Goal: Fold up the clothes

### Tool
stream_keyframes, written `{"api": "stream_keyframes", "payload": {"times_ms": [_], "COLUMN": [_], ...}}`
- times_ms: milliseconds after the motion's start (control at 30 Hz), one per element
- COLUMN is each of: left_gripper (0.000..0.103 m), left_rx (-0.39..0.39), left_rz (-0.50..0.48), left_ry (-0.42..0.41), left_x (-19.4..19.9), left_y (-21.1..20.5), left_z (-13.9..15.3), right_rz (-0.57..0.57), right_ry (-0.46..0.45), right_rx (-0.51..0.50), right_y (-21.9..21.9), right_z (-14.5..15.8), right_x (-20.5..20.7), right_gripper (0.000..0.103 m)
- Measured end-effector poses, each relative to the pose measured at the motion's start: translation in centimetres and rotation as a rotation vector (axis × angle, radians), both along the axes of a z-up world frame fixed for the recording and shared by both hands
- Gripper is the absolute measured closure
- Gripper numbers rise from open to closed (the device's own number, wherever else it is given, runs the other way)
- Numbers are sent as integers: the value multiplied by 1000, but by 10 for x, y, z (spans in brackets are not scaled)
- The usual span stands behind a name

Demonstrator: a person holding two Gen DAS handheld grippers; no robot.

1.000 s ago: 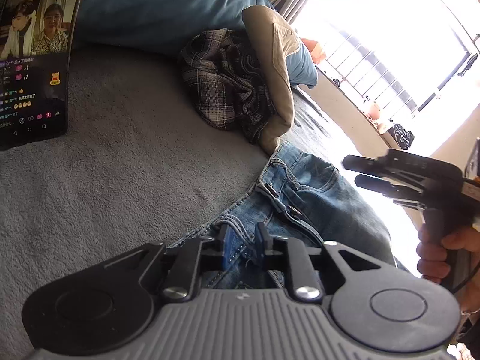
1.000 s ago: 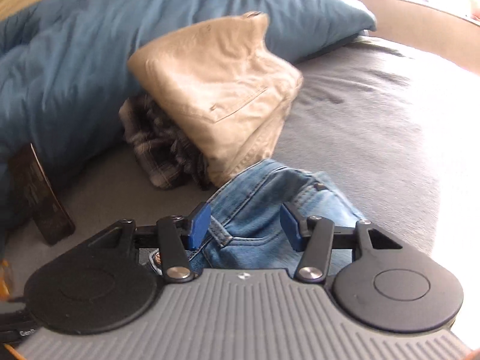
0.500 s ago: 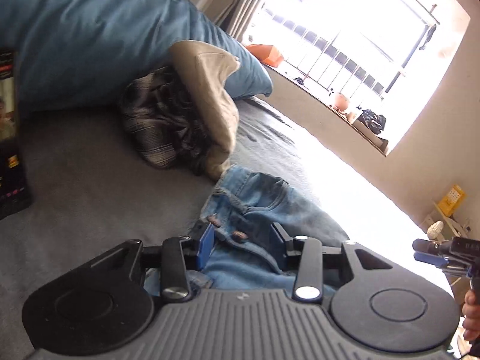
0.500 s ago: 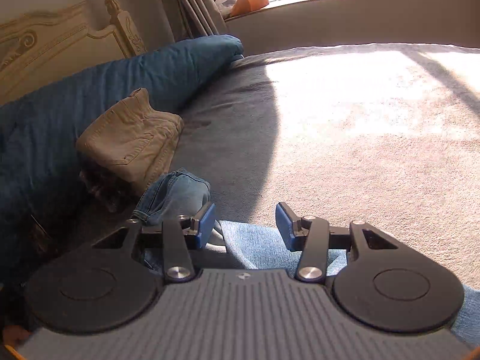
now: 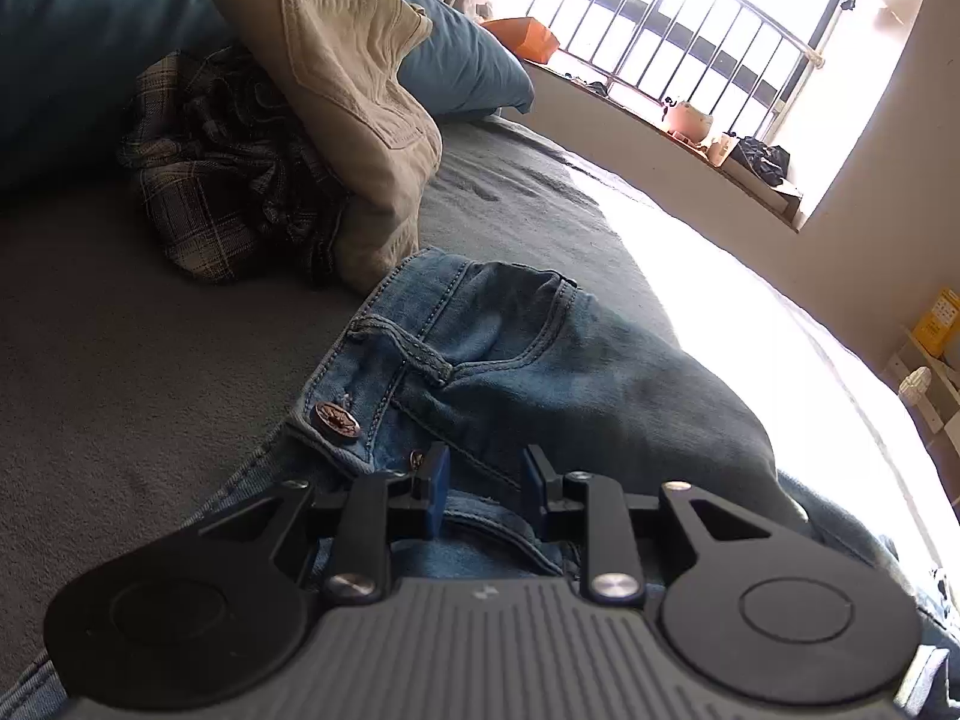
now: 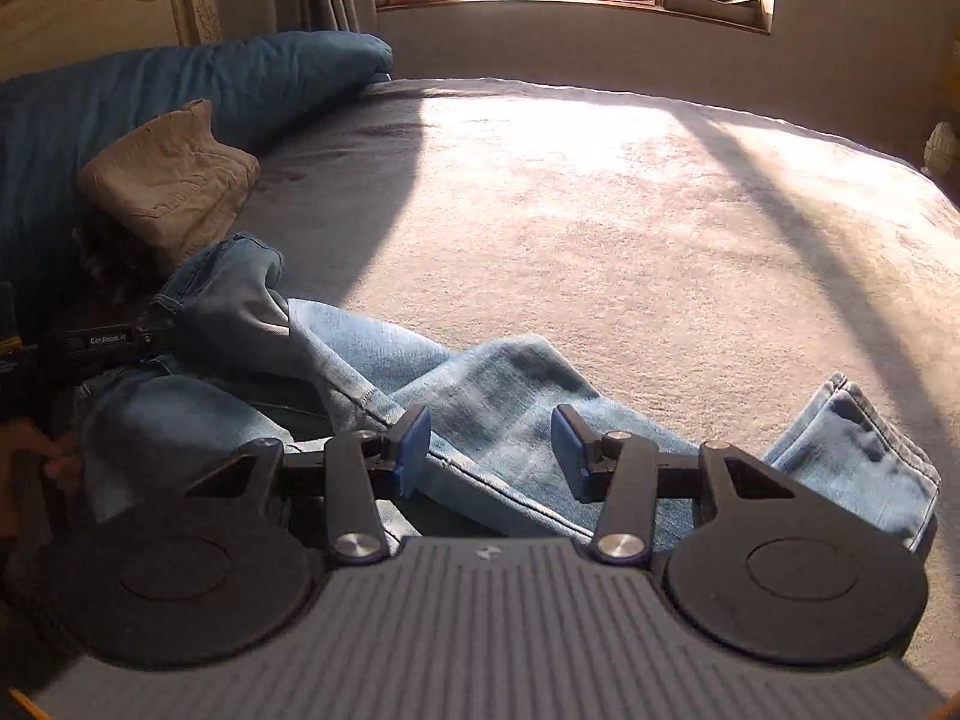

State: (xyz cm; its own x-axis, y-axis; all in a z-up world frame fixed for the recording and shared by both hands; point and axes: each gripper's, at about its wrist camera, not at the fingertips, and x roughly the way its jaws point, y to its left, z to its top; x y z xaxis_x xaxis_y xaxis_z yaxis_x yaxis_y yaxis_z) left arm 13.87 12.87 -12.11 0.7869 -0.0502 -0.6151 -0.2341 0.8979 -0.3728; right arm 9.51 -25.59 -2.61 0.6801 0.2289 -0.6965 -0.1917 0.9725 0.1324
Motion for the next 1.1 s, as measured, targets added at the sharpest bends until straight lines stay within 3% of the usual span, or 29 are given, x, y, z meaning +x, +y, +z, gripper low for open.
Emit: {"api": "stream_keyframes", "payload": {"times_ms": [67, 167, 267, 367, 400, 467, 600, 767, 933, 1100], "left_gripper": [75, 75, 76, 75, 76, 75, 75, 75, 75, 75], "left_rx": [-4, -1, 9, 48, 58, 82, 115, 131, 136, 138], "left_rz": [-4, -4, -5, -12, -13, -18, -25, -25, -26, -28], "left_ry": [3, 10, 13, 5, 2, -6, -15, -19, -19, -18], "left_x": [3, 7, 10, 12, 13, 13, 9, 6, 5, 5], "left_y": [0, -2, -4, -9, -11, -14, -17, -19, -19, -18], "left_z": [-3, -6, -9, -12, -13, -14, -14, -13, -12, -11], "right_rz": [-12, 109, 230, 265, 266, 217, 79, 31, -57, -62], "right_ry": [31, 45, 58, 82, 86, 111, 148, 210, 320, 410], "right_rx": [26, 17, -159, -343, -402, -470, -367, -273, -97, 109], "right_y": [-11, 6, 33, 41, 40, 30, 1, -12, -31, -29], "right_z": [-4, -9, -25, -52, -61, -77, -67, -32, -9, 10], "right_x": [-9, -19, -24, -22, -21, -18, -24, -58, -96, -134], "right_gripper": [57, 47, 43, 46, 49, 98, 101, 101, 101, 101]}}
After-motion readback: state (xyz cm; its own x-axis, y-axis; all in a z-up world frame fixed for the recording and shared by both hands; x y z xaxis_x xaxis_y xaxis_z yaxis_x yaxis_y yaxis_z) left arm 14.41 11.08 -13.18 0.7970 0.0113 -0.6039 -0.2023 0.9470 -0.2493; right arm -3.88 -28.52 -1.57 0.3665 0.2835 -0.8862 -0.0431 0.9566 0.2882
